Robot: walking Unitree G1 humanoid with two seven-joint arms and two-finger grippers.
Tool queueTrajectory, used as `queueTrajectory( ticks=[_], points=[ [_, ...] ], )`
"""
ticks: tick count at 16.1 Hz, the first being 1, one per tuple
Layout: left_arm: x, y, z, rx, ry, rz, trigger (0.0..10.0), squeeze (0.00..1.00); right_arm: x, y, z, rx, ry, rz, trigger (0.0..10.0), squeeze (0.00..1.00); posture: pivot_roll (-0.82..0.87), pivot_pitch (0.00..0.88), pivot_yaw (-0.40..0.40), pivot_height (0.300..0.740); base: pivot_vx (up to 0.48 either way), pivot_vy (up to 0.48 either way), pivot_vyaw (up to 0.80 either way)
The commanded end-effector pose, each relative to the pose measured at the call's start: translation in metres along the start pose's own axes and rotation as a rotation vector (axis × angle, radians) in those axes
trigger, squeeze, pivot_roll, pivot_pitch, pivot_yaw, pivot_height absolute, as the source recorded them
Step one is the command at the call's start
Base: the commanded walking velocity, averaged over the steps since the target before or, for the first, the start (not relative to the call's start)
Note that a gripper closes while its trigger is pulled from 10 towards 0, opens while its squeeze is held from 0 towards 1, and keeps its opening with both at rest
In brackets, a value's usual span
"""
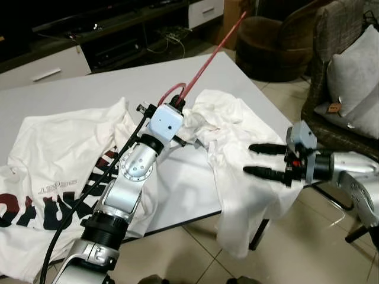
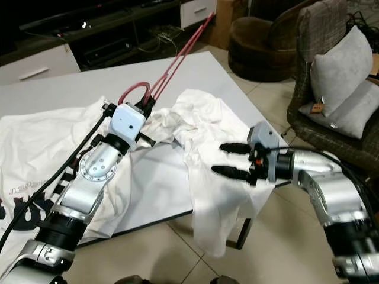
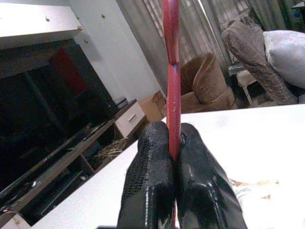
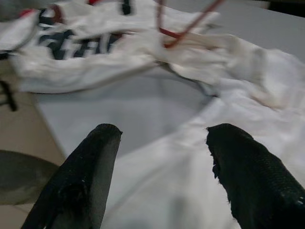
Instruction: Hang hanger
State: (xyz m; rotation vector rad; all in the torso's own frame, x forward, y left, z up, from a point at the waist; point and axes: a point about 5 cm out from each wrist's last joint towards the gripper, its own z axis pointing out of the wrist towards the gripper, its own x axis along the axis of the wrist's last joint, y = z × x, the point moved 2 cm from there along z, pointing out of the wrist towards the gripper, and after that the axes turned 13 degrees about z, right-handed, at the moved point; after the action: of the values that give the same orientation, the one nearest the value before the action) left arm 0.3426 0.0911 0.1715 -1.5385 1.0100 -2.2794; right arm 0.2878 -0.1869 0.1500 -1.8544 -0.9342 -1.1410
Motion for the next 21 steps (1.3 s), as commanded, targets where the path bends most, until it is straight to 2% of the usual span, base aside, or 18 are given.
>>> queueTrajectory(
  ticks=[1,7,9,12,15,17,19,21],
  points=[
    [-0.001,-0.002,0.0,-0.012,0.004,0.015,10.0,0.0,0.006,-0.009,0.0,0.056,0.004,-0.017,10.0,0.0,-0.08,0.0,0.081,0.736,0.0,0.0,0.0],
    [-0.001,0.001,0.0,-0.023,0.003,0.017,10.0,0.0,-0.015,-0.042,0.0,0.223,-0.065,0.04,10.0,0.0,-0.08,0.0,0.082,0.736,0.0,0.0,0.0],
    [-0.001,0.001,0.001,-0.025,0.004,0.017,10.0,0.0,-0.025,-0.043,0.003,0.22,-0.086,0.066,10.0,0.0,-0.08,0.0,0.082,0.736,0.0,0.0,0.0],
    [-0.001,0.002,-0.001,-0.03,0.003,0.015,10.0,0.0,-0.051,-0.036,0.002,0.168,-0.168,0.117,10.0,0.0,-0.08,0.0,0.08,0.736,0.0,0.0,0.0],
    [-0.001,0.002,-0.001,-0.03,0.001,0.016,10.0,0.0,-0.06,-0.023,0.008,0.084,-0.194,0.12,10.0,0.0,-0.07,0.0,0.078,0.736,0.0,0.0,0.0],
    [-0.001,0.002,-0.001,-0.028,0.001,0.016,10.0,0.0,-0.059,-0.009,0.014,-0.013,-0.179,0.119,10.0,0.0,-0.07,0.0,0.078,0.736,0.0,0.0,0.0],
    [-0.001,0.001,-0.001,-0.027,0.001,0.017,10.0,0.0,-0.048,0.01,0.024,-0.123,-0.122,0.12,10.0,0.0,-0.07,0.0,0.078,0.736,0.0,0.0,0.0],
    [-0.001,0.001,-0.001,-0.026,0.002,0.018,10.0,0.0,-0.043,0.016,0.028,-0.152,-0.101,0.113,10.0,0.0,-0.07,0.0,0.078,0.736,0.0,0.0,0.0]
  ],
)
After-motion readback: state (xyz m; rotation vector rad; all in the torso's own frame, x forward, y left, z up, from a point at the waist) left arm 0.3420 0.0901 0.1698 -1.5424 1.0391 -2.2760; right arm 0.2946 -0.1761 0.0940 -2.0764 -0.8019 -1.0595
